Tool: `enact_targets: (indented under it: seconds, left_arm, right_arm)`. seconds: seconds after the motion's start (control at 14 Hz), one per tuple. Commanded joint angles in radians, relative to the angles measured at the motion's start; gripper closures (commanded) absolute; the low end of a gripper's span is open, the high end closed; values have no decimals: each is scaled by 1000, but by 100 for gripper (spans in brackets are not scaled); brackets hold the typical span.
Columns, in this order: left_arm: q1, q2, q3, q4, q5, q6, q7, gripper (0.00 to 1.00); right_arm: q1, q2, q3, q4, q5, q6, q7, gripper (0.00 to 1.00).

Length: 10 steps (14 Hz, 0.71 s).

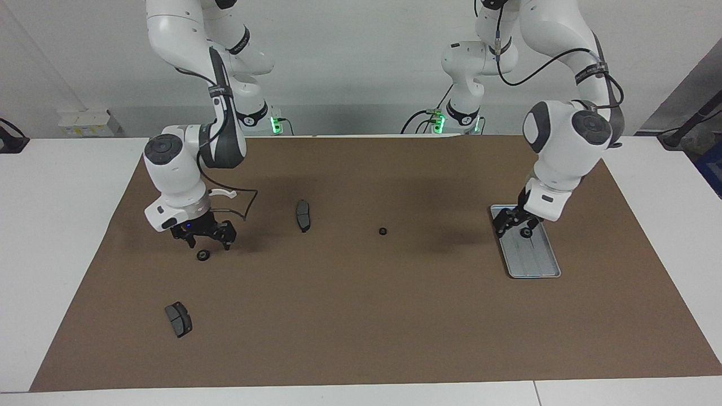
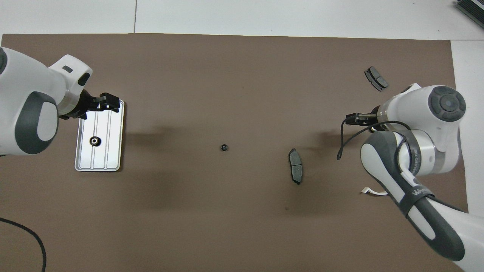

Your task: Place bearing gear from tray to pile

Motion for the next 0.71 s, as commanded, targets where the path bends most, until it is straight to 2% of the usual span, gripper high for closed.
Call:
enact_targets:
  seconds: [0.0,0.14,0.36,0.5,0.64]
  left_arm:
    - [67,-51,-12,-135,-1,113,130,0]
    - [83,-73,-12,-235,-3,231,133,0]
    - [113,-82,-12,-311,-1,276,136,0]
    - [118,-79,-12,-366,-3,337,135,0]
    - [118,-71,-12,-410,-3,397,132,9]
  right_arm:
    - [145,0,4,53,25,-57,157,0]
    - [254,28,4,101,25,-54,303,0]
    - [380,110,4,214,10,-60,454,0]
    - [467,211,1,308,-1,-90,569,0]
    - [521,303,2,401,-39,-91,641,0]
